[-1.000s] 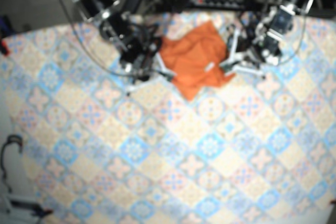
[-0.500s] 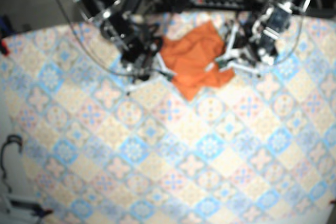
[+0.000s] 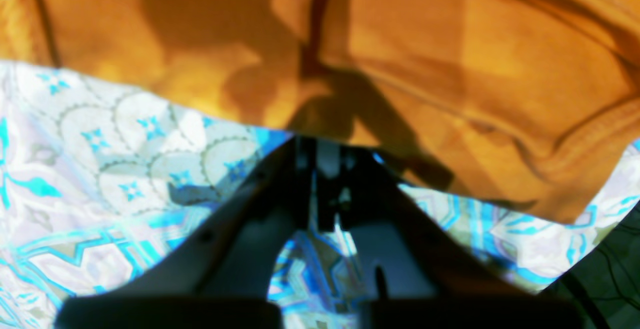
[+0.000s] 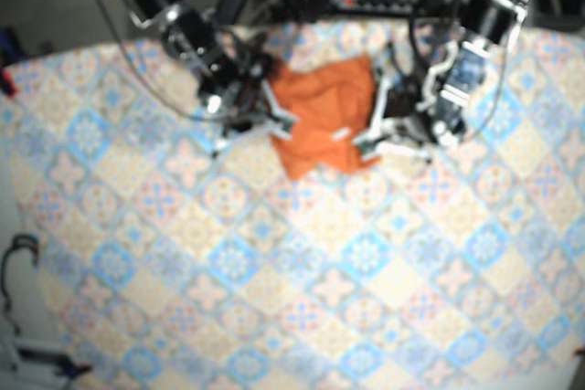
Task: Fold the T-shirt properly
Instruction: 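Grasp the bundle sides with both grippers and tuck them inward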
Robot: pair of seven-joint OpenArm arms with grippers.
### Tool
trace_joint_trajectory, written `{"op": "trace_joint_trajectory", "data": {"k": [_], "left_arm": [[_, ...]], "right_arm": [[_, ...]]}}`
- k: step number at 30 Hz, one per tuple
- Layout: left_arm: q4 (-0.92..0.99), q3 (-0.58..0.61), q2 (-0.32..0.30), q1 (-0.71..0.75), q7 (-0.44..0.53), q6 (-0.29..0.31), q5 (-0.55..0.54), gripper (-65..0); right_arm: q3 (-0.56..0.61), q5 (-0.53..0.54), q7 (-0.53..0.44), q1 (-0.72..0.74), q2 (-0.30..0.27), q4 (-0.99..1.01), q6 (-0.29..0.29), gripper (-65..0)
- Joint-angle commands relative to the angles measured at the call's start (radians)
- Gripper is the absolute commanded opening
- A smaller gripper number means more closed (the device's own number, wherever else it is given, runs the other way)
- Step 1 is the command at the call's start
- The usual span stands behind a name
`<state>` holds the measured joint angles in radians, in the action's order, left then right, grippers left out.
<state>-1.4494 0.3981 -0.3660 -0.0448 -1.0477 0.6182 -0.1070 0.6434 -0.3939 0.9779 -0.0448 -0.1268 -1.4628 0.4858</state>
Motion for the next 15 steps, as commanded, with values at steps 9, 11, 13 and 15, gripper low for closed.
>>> {"op": "trace_joint_trajectory", "data": {"k": [9, 11, 13, 15], "left_arm": [[0.009, 0.002, 0.002, -0.074, 0.030, -0.031, 0.028, -65.0], [0.023, 0.002, 0.002, -0.086, 0.030, -0.031, 0.028, -65.0], [0.063, -0.001, 0.022, -0.109, 0.031, -0.031, 0.026, -65.0], [0.106, -0.003, 0.037, -0.132, 0.040, -0.031, 0.025, -65.0]], "right_arm": [[0.094, 0.025, 0.227, -0.040, -0.060, -0.135, 0.101, -65.0], [0.120, 0.026, 0.235, -0.039, -0.070, -0.144, 0.104, -65.0], [0.146, 0.028, 0.238, -0.039, -0.070, -0.144, 0.104, -65.0], [0.164, 0.028, 0.235, -0.039, -0.070, -0.144, 0.104, -65.0]]}}
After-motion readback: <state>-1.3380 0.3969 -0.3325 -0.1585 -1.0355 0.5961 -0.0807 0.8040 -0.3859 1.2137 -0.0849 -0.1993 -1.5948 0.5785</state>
